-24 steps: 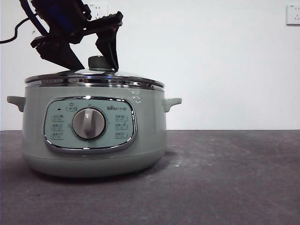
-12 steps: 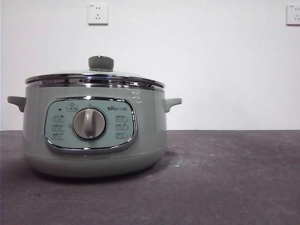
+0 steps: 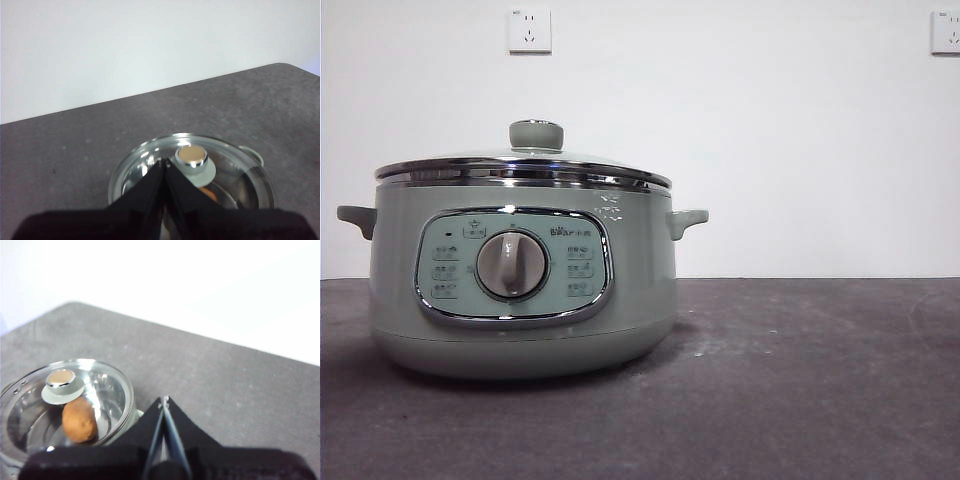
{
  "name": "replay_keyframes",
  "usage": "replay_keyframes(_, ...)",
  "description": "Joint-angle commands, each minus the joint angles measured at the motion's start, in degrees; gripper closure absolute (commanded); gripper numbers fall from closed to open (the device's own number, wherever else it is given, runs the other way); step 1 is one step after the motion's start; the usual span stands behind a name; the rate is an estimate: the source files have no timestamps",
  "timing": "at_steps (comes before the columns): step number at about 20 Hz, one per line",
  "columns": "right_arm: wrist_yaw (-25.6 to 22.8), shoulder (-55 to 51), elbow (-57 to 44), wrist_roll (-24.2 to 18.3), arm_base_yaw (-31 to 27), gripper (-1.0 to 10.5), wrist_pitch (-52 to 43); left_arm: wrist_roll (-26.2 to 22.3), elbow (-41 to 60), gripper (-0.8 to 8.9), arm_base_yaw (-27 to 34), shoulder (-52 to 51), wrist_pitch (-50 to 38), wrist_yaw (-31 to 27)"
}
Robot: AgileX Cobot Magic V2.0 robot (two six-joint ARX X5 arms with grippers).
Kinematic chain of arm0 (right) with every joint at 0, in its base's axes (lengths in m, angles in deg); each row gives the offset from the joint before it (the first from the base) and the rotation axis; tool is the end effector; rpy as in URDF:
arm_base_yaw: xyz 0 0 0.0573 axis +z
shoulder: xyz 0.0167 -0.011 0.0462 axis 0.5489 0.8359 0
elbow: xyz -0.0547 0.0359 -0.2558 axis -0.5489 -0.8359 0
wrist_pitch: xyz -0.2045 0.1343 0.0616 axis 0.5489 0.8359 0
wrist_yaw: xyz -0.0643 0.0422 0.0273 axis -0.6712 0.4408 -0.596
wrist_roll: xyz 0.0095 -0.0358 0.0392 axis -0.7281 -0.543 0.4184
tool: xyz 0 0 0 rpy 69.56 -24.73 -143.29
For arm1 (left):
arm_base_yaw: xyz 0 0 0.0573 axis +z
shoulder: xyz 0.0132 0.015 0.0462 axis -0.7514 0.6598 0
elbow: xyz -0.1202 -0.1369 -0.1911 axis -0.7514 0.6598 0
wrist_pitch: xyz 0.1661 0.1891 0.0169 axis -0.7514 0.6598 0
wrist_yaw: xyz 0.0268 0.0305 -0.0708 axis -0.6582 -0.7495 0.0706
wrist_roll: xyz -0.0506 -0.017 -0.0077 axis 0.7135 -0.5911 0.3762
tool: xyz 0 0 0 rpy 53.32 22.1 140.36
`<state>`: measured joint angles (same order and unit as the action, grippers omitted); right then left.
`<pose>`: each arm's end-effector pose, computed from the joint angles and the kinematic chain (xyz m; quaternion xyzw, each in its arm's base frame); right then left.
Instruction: Pick up the potato,open the lid,put the potato in the pot,close the lid
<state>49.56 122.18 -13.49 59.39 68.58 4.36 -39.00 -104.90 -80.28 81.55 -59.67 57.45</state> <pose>0.1252 0.0829 0.3996 -0.0616 0.1043 0.2274 0.9662 0.1075 -0.0600 0.3525 0.0169 0.0930 -0.1812 0.9789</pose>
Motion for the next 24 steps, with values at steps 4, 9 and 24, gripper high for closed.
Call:
replay_keyframes(4,0.0,-6.9,-16.6,2.8,0.0,9.6,-11.2,2.5,14.0,8.22,-1.7,-6.4,-9.6,0.0)
replay_keyframes(9,-0.4,-6.2,-19.6,8.6,0.0,9.6,-8.9,3.2,16.9,8.17,-2.2,-6.9,-8.9,0.1)
replay_keyframes(24,-0.3,-4.3,-19.6,9.3,0.0,9.5,-5.2,3.1,16.9,8.16,-2.2,-5.7,3.5,-0.1)
